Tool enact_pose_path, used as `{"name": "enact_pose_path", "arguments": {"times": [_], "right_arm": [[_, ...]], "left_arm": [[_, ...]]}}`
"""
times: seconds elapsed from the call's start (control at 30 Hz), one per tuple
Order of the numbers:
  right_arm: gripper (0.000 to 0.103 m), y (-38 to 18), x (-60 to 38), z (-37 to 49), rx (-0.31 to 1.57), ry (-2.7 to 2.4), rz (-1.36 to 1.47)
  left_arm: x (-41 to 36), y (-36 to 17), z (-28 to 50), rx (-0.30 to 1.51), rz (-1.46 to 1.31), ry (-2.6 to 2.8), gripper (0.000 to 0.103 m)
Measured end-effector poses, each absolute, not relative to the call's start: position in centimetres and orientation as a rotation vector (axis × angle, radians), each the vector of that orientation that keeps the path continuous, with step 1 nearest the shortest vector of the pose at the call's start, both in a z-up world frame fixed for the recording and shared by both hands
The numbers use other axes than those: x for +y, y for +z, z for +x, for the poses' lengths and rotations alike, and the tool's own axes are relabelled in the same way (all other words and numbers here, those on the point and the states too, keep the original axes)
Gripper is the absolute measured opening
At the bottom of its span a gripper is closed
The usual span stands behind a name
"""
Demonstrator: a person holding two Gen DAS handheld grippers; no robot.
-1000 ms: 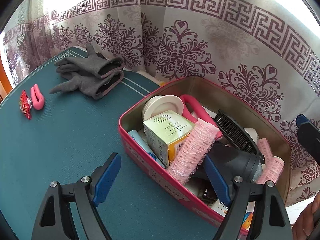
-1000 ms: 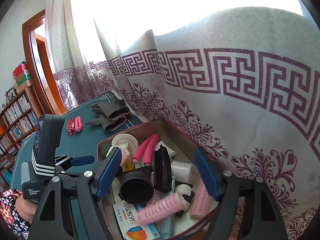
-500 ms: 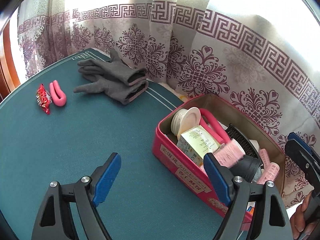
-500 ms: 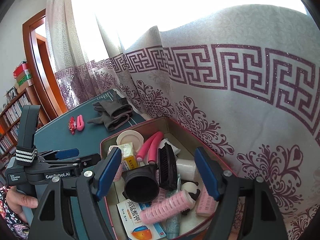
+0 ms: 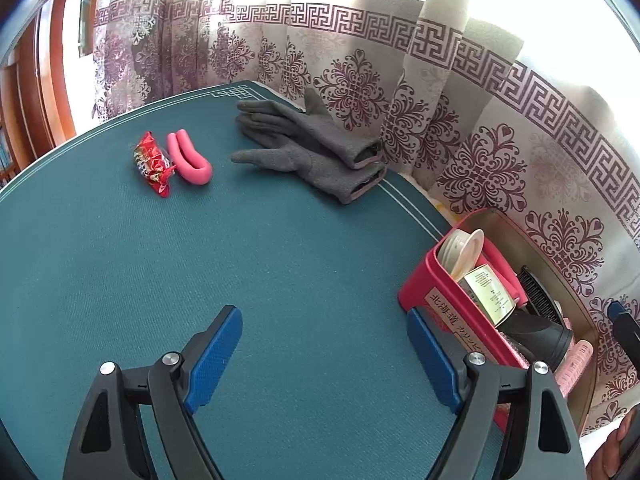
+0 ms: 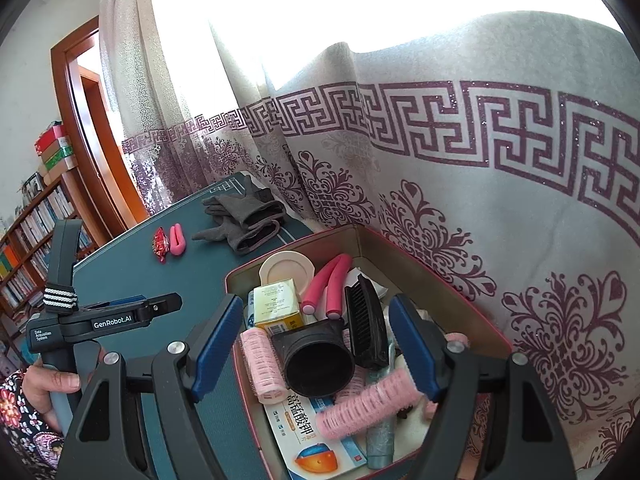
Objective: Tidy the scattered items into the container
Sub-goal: 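Move both open tools back from the tin toward the remaining items, then grasp the red snack packet with the left tool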
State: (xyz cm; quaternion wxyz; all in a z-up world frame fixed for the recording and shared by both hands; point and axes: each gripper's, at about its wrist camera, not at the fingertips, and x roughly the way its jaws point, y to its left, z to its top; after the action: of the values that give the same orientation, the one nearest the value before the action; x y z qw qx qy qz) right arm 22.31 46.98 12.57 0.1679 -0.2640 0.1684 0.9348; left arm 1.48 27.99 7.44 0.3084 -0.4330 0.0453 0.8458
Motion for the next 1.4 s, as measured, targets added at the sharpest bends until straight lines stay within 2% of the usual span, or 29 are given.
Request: {"name": "enact_pose_path", "arguments": {"times": [0.67,1.2,1.4], "right_arm": [[0.079,11.7,38.9,16.0,0.375,2.837,-0.894],[0.079,8.6,33.3,9.2,0.287,2.933,-1.095],[0.079,7.4,33.2,7.8,0.302,2.920,-1.149]], "left_arm": [[20.4,5.2,-6.1,-0.050,-1.265,2.406,0.086],[20.0,5.2,-16.5,-0.055,-1.257,2.532,0.086],[21.5,3.9,-19.8,0.042,-1.267,2.550,0.086]]}}
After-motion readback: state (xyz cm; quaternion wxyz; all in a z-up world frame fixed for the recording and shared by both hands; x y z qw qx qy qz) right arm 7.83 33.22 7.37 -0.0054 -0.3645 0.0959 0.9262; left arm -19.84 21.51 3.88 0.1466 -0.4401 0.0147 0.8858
